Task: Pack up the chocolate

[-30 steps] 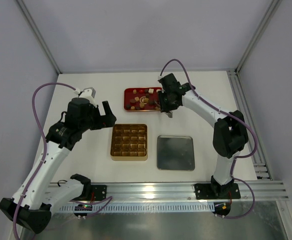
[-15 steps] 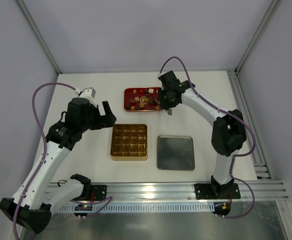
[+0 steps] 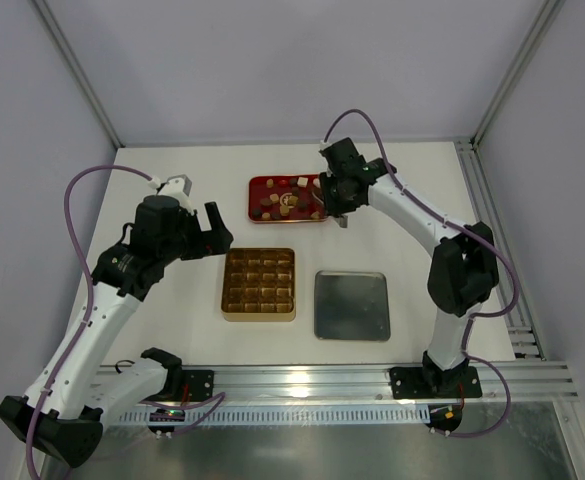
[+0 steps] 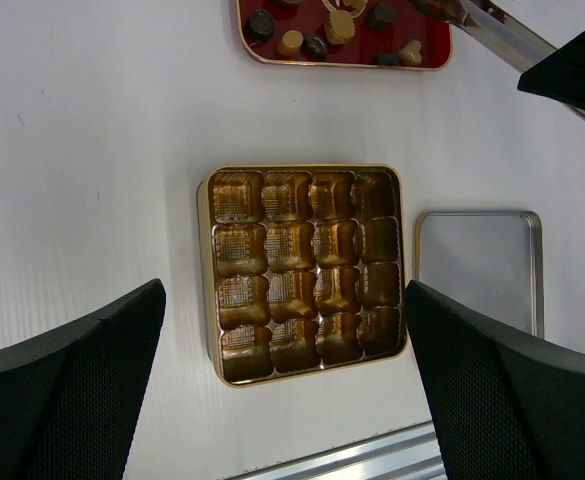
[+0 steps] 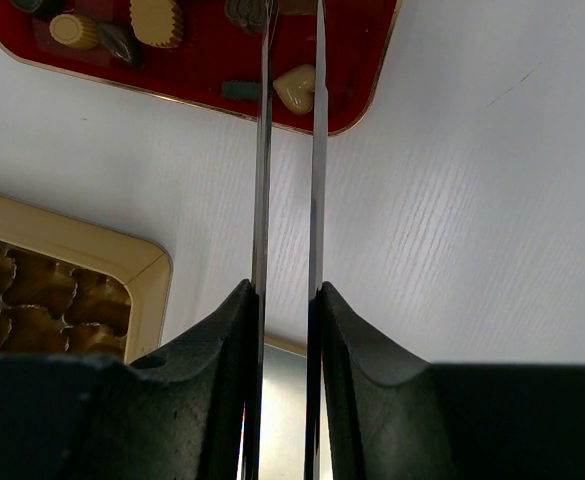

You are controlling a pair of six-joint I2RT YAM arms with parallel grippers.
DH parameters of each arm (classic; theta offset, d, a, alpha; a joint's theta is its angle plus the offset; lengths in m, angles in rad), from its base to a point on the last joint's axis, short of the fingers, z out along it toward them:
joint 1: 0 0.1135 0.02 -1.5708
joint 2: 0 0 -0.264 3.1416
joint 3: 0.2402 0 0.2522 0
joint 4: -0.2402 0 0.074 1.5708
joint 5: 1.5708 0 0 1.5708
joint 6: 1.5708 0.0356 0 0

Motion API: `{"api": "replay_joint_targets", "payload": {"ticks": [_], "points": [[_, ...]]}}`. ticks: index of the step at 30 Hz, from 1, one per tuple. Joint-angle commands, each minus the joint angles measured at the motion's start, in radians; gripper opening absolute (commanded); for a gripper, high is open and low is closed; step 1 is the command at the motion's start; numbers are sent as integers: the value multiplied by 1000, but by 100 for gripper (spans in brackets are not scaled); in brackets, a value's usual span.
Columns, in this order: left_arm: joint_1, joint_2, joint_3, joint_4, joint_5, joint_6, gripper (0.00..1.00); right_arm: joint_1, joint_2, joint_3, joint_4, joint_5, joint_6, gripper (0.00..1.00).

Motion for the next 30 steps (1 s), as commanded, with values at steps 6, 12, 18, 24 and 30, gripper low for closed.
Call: {"api": "replay_joint_targets", "payload": {"ticks": [6, 12, 18, 24, 30], "points": [[-1, 9, 32, 18, -17, 6, 100, 25, -230, -49, 2, -44, 25, 21], [-1, 19, 62, 5, -59, 5, 100, 103, -291, -86, -8, -46, 51, 22], [-1, 21, 113, -34, -121, 2, 100, 243, -342, -125, -3, -40, 90, 21], [-1, 18, 131, -48, -135, -4, 100, 385, -334, -135, 18, -32, 128, 22], [-1, 13, 134, -59, -140, -9, 100, 478, -261, -103, 37, -34, 148, 22]]}}
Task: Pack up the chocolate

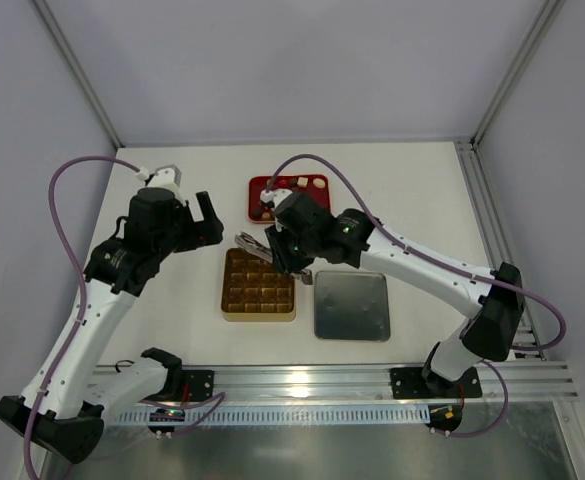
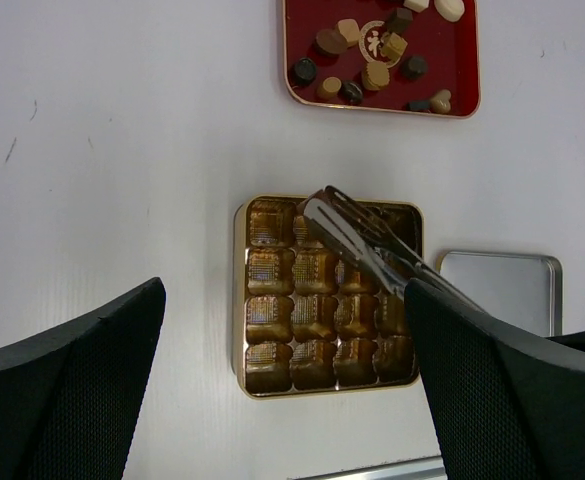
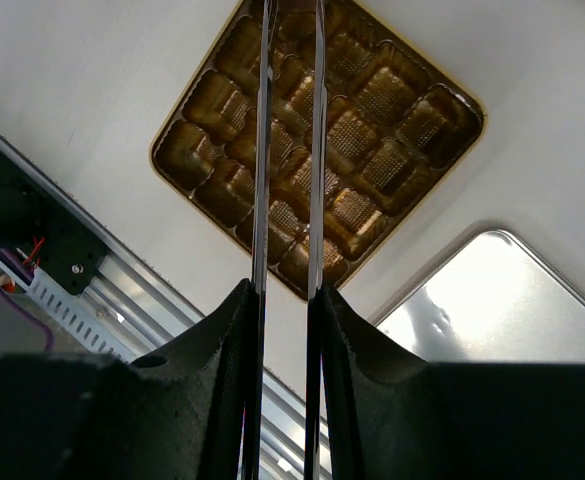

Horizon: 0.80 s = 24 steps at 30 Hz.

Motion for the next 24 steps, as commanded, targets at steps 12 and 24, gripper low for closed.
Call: {"api": "replay_joint_targets", "payload": {"ticks": [12, 24], "points": [[-1, -19, 46, -33, -29, 3, 100, 60, 104, 51, 65, 20, 8, 22], [-1, -17, 40, -33, -24, 3, 100, 63, 130, 48, 74, 6, 6, 22]]}}
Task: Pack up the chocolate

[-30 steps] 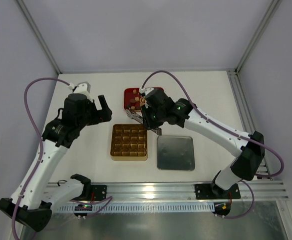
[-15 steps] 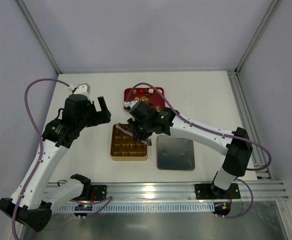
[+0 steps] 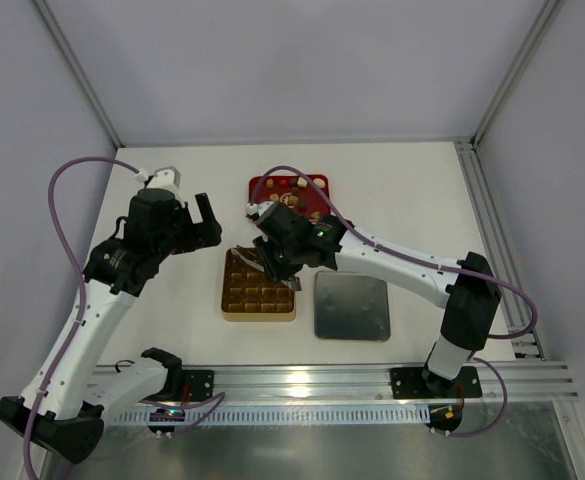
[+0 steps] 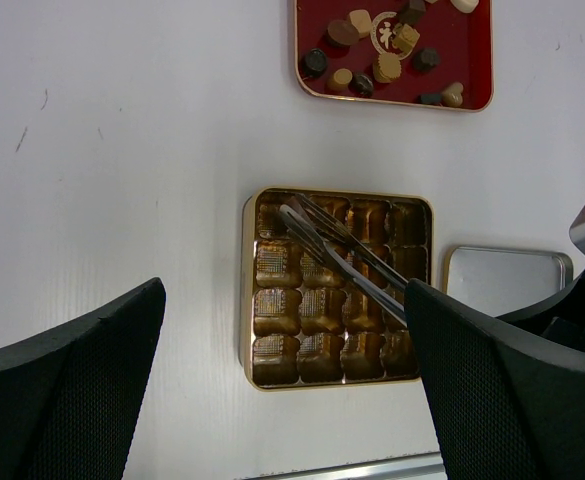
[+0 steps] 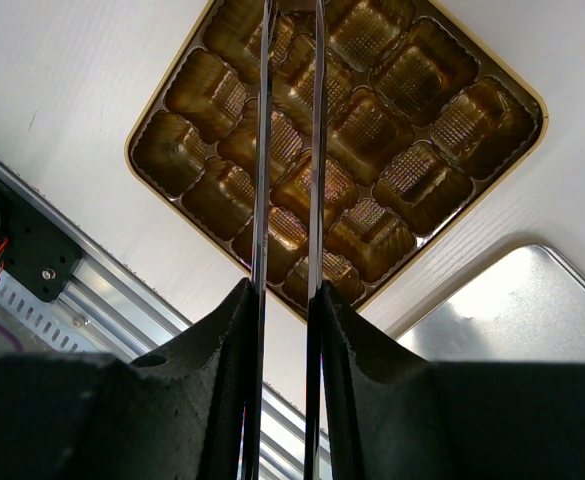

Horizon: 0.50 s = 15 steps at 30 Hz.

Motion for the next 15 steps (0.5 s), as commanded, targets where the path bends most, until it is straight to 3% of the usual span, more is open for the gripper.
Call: {"api": "replay_joint_targets", "payload": {"ticks": [1, 15], "points": [[-1, -14, 34, 1, -10, 2, 100, 6, -3, 36, 46, 0, 5, 23], [-1, -14, 25, 7, -10, 8, 100, 9, 8, 37, 48, 3, 3, 33]]}}
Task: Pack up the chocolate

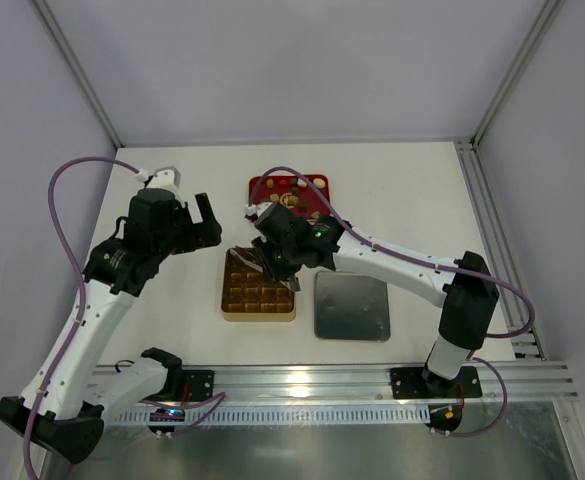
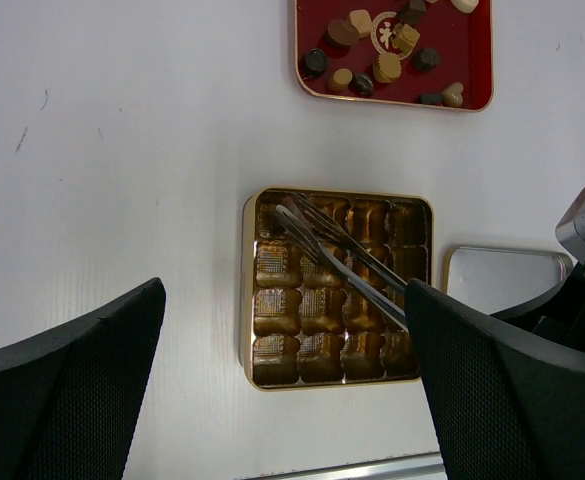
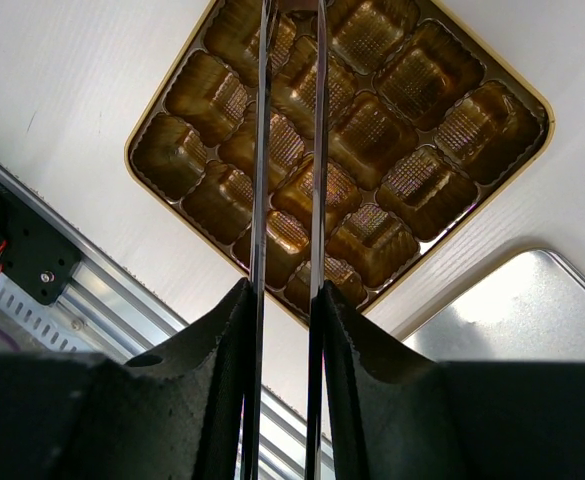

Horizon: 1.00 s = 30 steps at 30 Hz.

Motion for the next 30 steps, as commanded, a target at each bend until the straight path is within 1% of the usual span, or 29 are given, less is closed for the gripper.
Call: {"api": "replay_joint_targets", "payload": {"ticks": [1, 8, 12, 17, 24, 25, 30], "points": [[-1, -14, 25, 7, -10, 8, 100, 7, -3, 37, 36, 6, 3, 35], [-1, -14, 21, 7, -10, 6, 100, 8, -5, 43, 37, 4, 2, 41], [-1, -15, 22, 8, -9, 8, 100, 7, -11, 45, 33, 7, 2, 42], [-1, -14, 28, 10, -9, 9, 100, -5, -45, 86, 17, 33, -13, 42], [-1, -15, 39, 2, -10, 16, 100, -162, -101, 126, -22, 27, -56, 42], [-1, -14, 39, 1, -10, 16, 100, -208, -108, 125, -26, 23, -63, 42], [-1, -6, 48, 4, -3, 14, 100, -349, -106, 105, -22, 7, -102, 42]]}}
